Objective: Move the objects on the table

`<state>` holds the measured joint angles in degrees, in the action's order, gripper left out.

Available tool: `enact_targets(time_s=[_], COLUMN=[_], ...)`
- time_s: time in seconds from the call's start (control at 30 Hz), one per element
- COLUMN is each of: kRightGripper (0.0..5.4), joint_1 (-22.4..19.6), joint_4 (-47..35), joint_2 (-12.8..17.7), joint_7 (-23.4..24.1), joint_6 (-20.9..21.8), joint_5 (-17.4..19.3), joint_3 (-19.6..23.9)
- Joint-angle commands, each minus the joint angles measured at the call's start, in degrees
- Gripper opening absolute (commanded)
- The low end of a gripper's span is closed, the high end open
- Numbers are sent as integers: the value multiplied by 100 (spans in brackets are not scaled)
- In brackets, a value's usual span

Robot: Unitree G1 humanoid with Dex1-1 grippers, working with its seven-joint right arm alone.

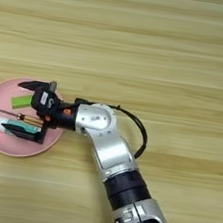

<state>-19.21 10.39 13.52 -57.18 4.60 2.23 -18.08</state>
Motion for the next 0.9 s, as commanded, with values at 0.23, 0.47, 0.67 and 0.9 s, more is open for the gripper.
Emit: enact_targets(time_s=[0.23,0.47,0.67,0.9], kRightGripper=[538,538,538,538], joint_1=[-1242,-1549,-1849,-2131], joint_4=[174,453,689,1098], joint_2=[-672,-792,-574,-165], joint_7=[1417,2229,2259,1829], joint_6=[-352,-430,-449,-442], joint_5=[959,994,1245,1559], joint_3=[1371,1787,2157,2527])
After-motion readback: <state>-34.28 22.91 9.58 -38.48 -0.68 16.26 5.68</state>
